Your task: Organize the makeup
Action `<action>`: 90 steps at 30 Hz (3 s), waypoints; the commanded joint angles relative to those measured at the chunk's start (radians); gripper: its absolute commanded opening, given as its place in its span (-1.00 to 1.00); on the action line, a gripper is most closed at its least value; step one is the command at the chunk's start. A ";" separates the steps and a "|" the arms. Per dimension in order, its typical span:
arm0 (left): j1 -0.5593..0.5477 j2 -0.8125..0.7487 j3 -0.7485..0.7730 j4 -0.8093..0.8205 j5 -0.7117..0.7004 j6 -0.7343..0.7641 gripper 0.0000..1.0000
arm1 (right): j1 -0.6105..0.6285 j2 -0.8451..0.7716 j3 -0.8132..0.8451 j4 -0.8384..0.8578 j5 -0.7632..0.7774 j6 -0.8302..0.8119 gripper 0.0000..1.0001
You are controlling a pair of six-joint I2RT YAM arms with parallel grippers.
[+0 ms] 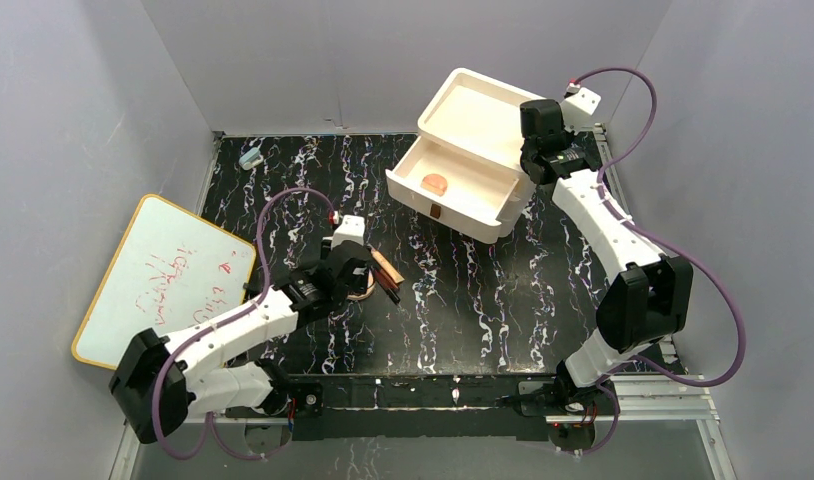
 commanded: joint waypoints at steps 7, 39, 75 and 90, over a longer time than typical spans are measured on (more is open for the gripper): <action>0.044 0.147 -0.085 0.189 0.147 -0.102 -0.12 | -0.022 0.017 -0.093 -0.155 -0.037 0.014 -0.97; 0.087 0.243 0.132 -0.010 0.109 0.025 -1.00 | -0.022 0.014 -0.121 -0.147 -0.044 0.007 -0.97; 0.087 0.752 1.155 -0.124 0.436 0.237 -0.98 | -0.022 0.016 -0.137 -0.145 -0.063 0.013 -0.97; 0.087 0.533 0.953 0.026 0.355 0.303 0.39 | -0.022 0.034 -0.126 -0.153 -0.065 0.010 -0.97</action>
